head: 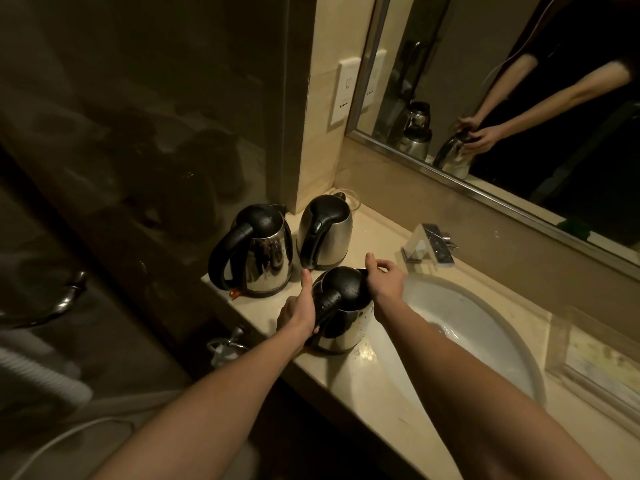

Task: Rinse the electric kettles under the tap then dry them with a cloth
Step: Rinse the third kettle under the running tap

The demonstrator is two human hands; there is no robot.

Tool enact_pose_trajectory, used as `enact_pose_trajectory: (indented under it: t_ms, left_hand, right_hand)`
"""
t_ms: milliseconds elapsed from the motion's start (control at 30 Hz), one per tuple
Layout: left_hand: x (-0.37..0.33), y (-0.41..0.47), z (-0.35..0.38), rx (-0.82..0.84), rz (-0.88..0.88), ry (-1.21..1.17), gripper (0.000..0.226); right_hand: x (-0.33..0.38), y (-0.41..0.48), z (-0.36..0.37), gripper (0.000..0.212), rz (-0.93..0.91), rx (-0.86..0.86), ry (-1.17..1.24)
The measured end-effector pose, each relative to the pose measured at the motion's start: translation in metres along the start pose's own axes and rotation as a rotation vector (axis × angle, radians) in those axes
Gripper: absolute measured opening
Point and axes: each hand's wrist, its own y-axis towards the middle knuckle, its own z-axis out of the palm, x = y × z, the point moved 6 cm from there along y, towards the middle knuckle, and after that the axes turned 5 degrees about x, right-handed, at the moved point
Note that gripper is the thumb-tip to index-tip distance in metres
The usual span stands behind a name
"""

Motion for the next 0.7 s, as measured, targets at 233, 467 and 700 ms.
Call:
enact_pose_trajectory:
  t_ms: [233,467,700]
  left_hand:
    - [-0.004,0.003,-0.003,-0.036,0.021,0.146,0.096]
    - [-0.009,0.003,-0.003,-0.044,0.070,0.286,0.084]
    - [-0.008,0.007,-0.004,-0.190,0.147,0.412,0.076]
  right_hand:
    - [-0.003,-0.008,0.000,0.040,-0.006,0.036,0.037]
    - [-0.006,-0.014,-0.009,0.043,-0.003,0.034,0.018]
    - [-0.025,-0.021,-0.033,0.048,-0.062,0.045,-0.217]
